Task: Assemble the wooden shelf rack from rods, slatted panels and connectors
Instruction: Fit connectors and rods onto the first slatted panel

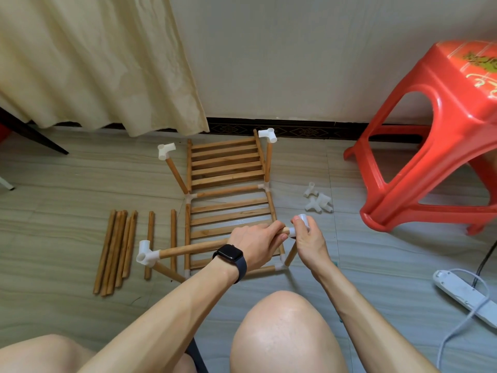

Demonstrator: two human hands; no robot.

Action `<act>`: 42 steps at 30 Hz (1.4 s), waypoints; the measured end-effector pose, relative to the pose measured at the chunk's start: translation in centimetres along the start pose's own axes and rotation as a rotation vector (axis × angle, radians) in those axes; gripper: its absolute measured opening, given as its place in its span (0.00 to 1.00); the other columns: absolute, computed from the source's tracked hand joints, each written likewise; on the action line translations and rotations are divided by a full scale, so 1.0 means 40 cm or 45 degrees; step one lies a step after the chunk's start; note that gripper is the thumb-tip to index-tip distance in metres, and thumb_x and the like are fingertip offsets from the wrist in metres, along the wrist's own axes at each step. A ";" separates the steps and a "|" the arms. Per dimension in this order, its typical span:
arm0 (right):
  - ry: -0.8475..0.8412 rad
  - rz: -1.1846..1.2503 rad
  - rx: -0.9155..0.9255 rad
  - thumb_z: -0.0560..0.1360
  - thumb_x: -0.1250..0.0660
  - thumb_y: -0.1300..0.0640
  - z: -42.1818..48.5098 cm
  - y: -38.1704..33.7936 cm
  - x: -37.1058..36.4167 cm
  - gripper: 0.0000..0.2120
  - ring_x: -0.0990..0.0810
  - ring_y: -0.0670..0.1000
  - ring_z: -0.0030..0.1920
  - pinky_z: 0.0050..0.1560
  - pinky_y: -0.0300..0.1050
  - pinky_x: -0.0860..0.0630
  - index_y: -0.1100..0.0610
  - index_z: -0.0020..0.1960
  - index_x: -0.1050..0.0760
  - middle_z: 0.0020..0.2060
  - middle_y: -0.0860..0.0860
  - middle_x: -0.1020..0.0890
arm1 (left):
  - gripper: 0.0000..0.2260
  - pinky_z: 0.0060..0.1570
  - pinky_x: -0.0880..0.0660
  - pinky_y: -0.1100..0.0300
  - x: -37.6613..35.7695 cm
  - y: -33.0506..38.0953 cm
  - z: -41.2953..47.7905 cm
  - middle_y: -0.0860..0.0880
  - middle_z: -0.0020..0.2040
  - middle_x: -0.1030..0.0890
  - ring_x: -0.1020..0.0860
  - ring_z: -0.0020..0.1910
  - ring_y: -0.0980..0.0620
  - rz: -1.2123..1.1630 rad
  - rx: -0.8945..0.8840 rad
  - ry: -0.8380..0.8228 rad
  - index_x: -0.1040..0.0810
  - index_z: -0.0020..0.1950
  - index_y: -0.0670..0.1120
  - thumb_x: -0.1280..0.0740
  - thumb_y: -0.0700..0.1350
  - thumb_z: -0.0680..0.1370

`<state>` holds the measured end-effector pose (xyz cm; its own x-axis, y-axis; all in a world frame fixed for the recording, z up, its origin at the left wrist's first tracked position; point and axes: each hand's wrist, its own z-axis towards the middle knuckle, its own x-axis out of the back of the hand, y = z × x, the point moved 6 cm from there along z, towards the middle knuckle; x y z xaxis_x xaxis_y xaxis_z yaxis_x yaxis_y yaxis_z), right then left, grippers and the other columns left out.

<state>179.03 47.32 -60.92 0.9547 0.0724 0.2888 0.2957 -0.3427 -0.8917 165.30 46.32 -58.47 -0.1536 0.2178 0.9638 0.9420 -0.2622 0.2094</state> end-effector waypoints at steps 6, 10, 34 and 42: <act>-0.012 -0.012 -0.015 0.84 0.44 0.46 0.008 -0.003 -0.004 0.13 0.25 0.46 0.44 0.40 0.40 0.30 0.55 0.53 0.28 0.46 0.53 0.20 | 0.14 0.32 0.30 0.56 0.003 -0.006 0.003 0.53 0.46 0.23 0.25 0.37 0.50 0.028 -0.011 0.010 0.33 0.60 0.54 0.52 0.60 0.85; -0.042 -0.014 -0.047 0.83 0.44 0.45 0.024 -0.003 -0.006 0.14 0.19 0.55 0.53 0.43 0.43 0.28 0.54 0.52 0.27 0.50 0.58 0.18 | 0.14 0.32 0.31 0.56 0.009 -0.006 0.005 0.54 0.44 0.24 0.27 0.36 0.51 0.024 -0.007 0.014 0.33 0.59 0.54 0.51 0.60 0.85; -0.157 -0.018 -0.051 0.84 0.45 0.45 0.017 -0.002 -0.068 0.16 0.21 0.48 0.46 0.46 0.44 0.25 0.56 0.53 0.26 0.45 0.51 0.19 | 0.17 0.33 0.33 0.55 -0.007 -0.010 0.005 0.50 0.53 0.20 0.21 0.42 0.47 0.172 0.012 -0.064 0.34 0.63 0.50 0.51 0.61 0.84; -0.328 -0.058 -0.052 0.84 0.50 0.40 0.028 -0.016 -0.077 0.21 0.23 0.50 0.56 0.52 0.45 0.30 0.51 0.54 0.24 0.53 0.52 0.19 | 0.16 0.41 0.26 0.55 0.020 -0.048 0.020 0.49 0.56 0.21 0.26 0.44 0.51 0.023 0.065 -0.291 0.32 0.66 0.51 0.37 0.57 0.82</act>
<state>175.93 48.37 -61.62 0.9193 0.3228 0.2250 0.3417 -0.3712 -0.8634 163.59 47.73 -58.23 -0.0702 0.4223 0.9037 0.9587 -0.2216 0.1780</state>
